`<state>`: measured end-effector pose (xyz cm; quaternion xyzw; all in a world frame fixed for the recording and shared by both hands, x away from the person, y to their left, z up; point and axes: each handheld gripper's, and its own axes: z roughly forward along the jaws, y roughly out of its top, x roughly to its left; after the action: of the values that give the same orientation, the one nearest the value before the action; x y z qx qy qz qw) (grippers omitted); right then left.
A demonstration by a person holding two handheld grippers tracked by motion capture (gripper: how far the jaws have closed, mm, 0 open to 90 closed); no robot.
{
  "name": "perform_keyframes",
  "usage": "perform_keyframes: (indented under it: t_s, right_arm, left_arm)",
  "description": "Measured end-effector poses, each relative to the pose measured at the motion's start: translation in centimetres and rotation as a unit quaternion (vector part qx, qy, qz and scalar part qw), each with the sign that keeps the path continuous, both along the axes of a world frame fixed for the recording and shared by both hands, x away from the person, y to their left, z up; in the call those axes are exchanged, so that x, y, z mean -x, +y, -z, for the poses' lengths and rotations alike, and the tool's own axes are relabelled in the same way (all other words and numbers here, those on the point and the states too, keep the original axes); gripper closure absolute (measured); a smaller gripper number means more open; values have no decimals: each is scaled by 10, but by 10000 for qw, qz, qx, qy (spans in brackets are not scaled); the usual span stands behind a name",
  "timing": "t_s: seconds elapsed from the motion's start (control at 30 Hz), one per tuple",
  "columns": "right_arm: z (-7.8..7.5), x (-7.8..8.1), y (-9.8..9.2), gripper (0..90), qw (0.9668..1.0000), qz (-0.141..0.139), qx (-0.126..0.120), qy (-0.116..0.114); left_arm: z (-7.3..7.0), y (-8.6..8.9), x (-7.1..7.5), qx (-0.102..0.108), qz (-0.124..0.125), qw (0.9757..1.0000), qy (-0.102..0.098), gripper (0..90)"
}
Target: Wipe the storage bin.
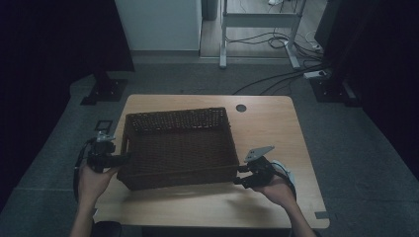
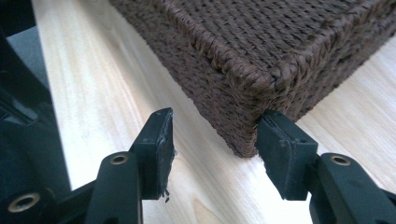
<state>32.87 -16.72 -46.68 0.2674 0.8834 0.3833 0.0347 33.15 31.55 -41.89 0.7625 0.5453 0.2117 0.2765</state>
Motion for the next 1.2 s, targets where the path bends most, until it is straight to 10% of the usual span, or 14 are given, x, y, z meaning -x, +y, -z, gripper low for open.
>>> perform_keyframes:
  t_s: [0.23,0.33,0.4,0.5,1.2]
  right_arm:
    - [-1,10,16,462,9995,-309,38,15]
    - [-1,12,22,461,9991,-404,84,-4]
    - [-1,13,24,462,9991,-414,91,2]
    - [-1,14,24,470,9991,-406,94,3]
    - [1,23,42,477,9968,-780,-73,138]
  left_arm:
    - [15,11,26,-99,-200,9997,37,394]
    - [17,18,29,269,-196,9994,10,512]
    - [19,17,26,129,-208,9997,22,607]
    - [23,13,18,-263,-256,9993,79,744]
    - [21,9,-71,-490,-406,9977,251,778]
